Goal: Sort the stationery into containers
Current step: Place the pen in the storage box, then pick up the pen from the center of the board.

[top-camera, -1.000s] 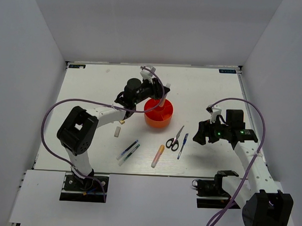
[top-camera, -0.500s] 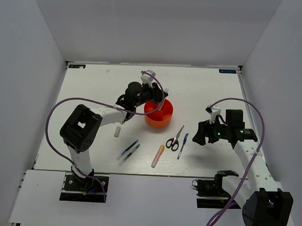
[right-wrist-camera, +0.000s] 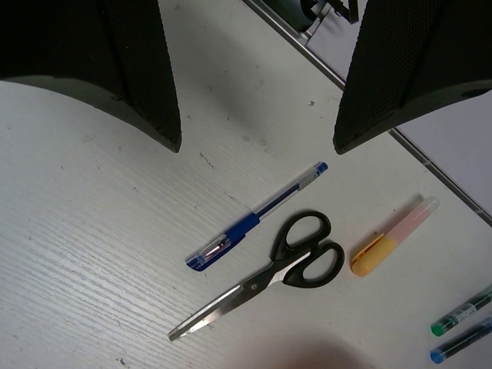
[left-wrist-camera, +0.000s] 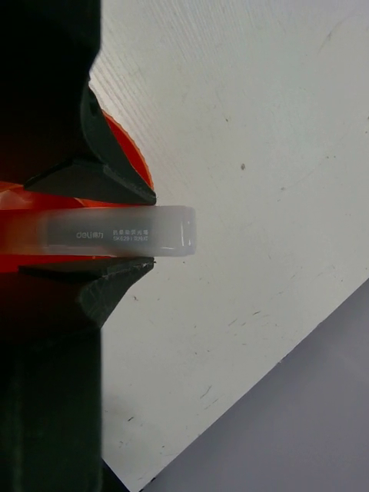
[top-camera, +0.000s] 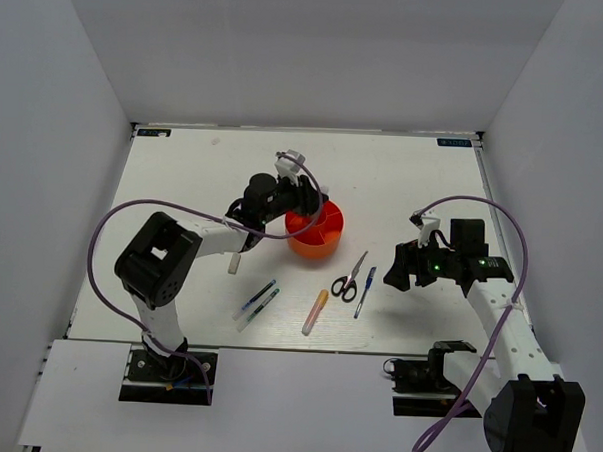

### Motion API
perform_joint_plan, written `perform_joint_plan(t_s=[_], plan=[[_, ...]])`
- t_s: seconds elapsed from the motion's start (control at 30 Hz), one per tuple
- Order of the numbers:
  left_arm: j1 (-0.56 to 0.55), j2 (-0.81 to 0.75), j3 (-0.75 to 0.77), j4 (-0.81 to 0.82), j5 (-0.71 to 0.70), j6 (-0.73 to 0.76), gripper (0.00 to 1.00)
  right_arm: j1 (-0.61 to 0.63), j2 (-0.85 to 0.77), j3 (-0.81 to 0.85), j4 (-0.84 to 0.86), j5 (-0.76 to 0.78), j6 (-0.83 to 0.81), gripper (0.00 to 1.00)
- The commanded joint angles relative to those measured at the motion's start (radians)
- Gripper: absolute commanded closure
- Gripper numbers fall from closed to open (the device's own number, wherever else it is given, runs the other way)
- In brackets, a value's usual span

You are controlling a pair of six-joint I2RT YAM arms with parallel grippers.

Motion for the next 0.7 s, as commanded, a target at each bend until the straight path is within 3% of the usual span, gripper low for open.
perform_joint_plan(t_s=[0.0, 0.17, 0.4, 0.53, 0.57, 0.63, 0.67], plan=[[-0.002, -0.056, -0.015, -0.028, 0.0, 0.018, 0.54, -0.007, 0.006, 0.038, -0.01, -0.018, -0.017, 0.18], [-0.006, -0.071, -0.001, -0.051, -0.01, 0.026, 0.38, -0.005, 0.004, 0.037, -0.01, -0.018, -0.018, 0.18], [-0.006, -0.12, 0.002, -0.07, -0.018, 0.038, 0.34, -0.005, 0.0, 0.034, -0.012, -0.018, -0.024, 0.18], [-0.006, -0.226, 0.0, -0.105, -0.032, 0.057, 0.34, -0.002, -0.02, 0.025, -0.004, -0.046, -0.07, 0.17], [-0.006, -0.243, 0.006, -0.119, -0.036, 0.063, 0.34, 0.001, -0.026, 0.021, -0.008, -0.07, -0.083, 0.21], [-0.008, -0.315, 0.012, -0.255, -0.061, 0.083, 0.48, 0.004, -0.038, 0.012, -0.009, -0.101, -0.179, 0.33], [-0.008, -0.402, 0.022, -0.301, -0.065, 0.104, 0.6, 0.004, -0.039, 0.011, -0.01, -0.163, -0.207, 0.43]])
